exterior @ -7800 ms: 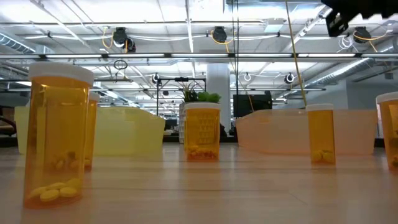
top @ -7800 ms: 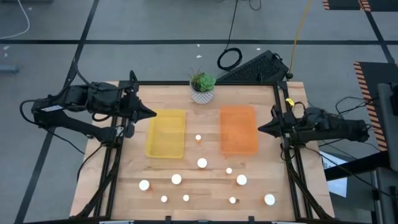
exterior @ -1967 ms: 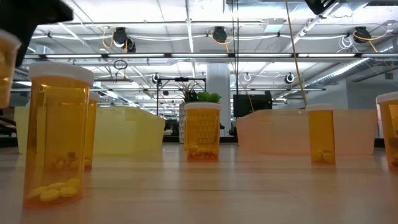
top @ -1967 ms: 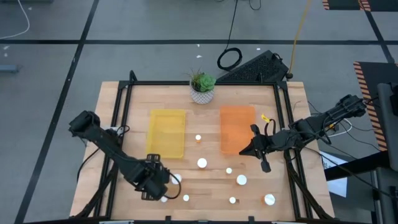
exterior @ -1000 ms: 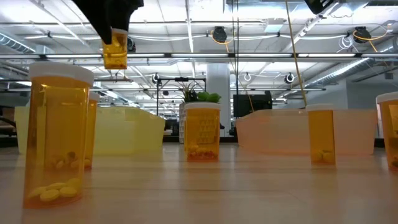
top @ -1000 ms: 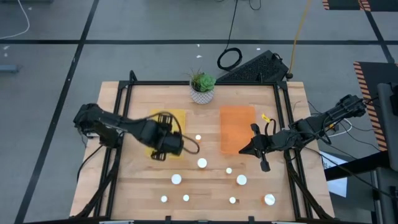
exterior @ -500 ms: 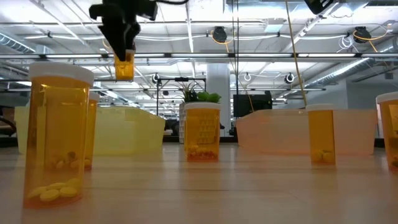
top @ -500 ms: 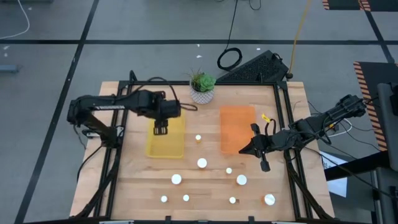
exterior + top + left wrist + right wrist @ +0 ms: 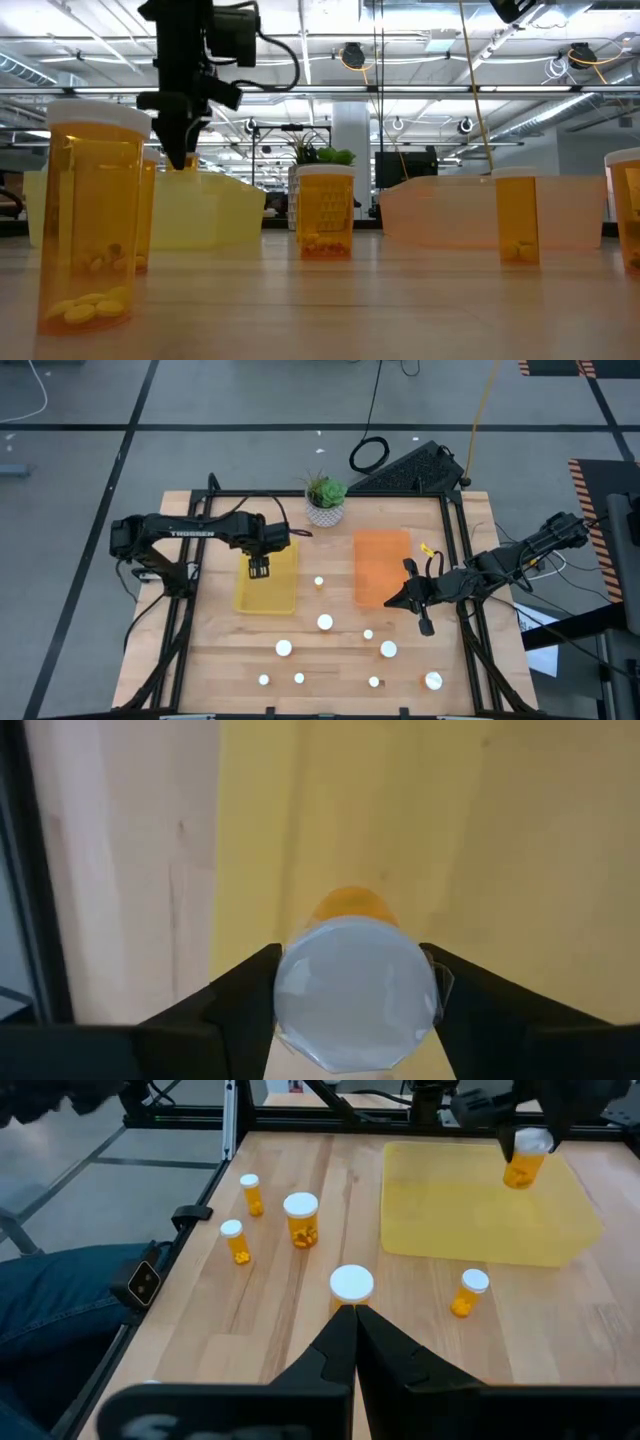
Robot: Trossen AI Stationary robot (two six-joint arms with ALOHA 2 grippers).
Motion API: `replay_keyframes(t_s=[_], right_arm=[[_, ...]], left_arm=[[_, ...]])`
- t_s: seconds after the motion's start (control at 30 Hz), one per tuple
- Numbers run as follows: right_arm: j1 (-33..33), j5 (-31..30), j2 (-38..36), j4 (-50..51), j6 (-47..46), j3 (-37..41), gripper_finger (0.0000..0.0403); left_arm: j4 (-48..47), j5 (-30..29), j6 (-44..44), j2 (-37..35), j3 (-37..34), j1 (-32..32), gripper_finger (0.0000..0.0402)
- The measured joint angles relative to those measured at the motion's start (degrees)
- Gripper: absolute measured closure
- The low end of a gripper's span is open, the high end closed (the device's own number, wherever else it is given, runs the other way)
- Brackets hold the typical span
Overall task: Pick and place medicine bottles into bin by pill shape (circle, oval)
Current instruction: Put the large medicine bottle into the yellow bin
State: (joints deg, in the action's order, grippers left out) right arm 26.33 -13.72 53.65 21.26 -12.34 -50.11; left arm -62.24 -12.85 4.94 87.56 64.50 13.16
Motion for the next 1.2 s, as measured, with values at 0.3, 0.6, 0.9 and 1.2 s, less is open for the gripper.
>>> replay_keyframes(t_s=[0.3, 0.6, 0.9, 1.2], right_arm=[[0.0, 0.0, 0.0, 0.0, 0.0, 0.0, 0.0403], [0.0, 0.0, 0.0, 0.0, 0.0, 0.0, 0.0403], [0.0, 0.0, 0.0, 0.0, 0.0, 0.0, 0.0403], [0.0, -0.4, 0.0, 0.0, 1.9, 0.0, 0.0403]], left_arm=[[7.9, 1.2, -1.0, -0.1, -6.4, 2.9, 0.0178], [10.1, 2.4, -2.1, -0.1, -9.2, 4.7, 0.0132], [12.3, 2.3, -2.5, -0.7, -9.8, 5.1, 0.0091], [12.7, 0.6, -2.9, -6.7, -9.8, 3.5, 0.0073]])
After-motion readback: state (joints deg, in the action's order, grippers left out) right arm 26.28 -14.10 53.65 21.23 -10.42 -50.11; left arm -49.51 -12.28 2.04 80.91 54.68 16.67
